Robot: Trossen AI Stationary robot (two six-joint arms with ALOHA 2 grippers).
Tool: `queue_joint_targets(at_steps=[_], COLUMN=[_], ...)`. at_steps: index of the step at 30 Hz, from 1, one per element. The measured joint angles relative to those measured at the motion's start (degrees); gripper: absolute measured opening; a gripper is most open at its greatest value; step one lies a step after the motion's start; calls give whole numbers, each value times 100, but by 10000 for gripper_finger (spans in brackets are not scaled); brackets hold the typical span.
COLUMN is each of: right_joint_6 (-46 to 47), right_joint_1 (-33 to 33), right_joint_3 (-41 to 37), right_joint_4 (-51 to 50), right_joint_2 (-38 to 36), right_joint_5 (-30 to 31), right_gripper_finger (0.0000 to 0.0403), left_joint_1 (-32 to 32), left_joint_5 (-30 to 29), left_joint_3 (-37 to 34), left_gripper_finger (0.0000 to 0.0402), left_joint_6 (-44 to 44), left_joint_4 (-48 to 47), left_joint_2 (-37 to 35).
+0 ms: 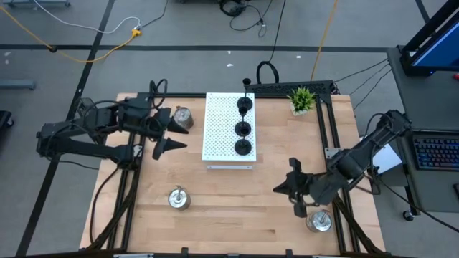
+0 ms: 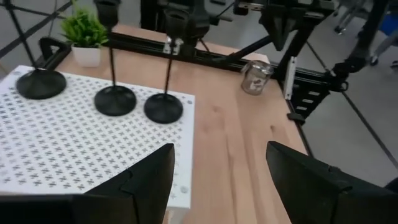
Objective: Pick & Place candle stick holders
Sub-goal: Put the bottom right brown scented candle on the shelf
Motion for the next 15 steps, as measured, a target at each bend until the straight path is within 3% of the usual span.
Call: queue_joint_targets(at_steps=[9,15], right_joint_6=[502,607], right_joint_1=[258,256], right_joint_3=[233,386], right_joint_4=[-204,-406], right_joint_2=[411,593], right_joint_5=[-4,-40], right_gripper_finger=[0,0], left_joint_1=[-368,-640], left_joint_5=[-8,-27], left_joint_3=[-1405,-1951], left_gripper_finger=[257,258], left_joint_6=[-427,-600], left_joint_4=[1073,1135], left_joint_2=[-1175,-1807])
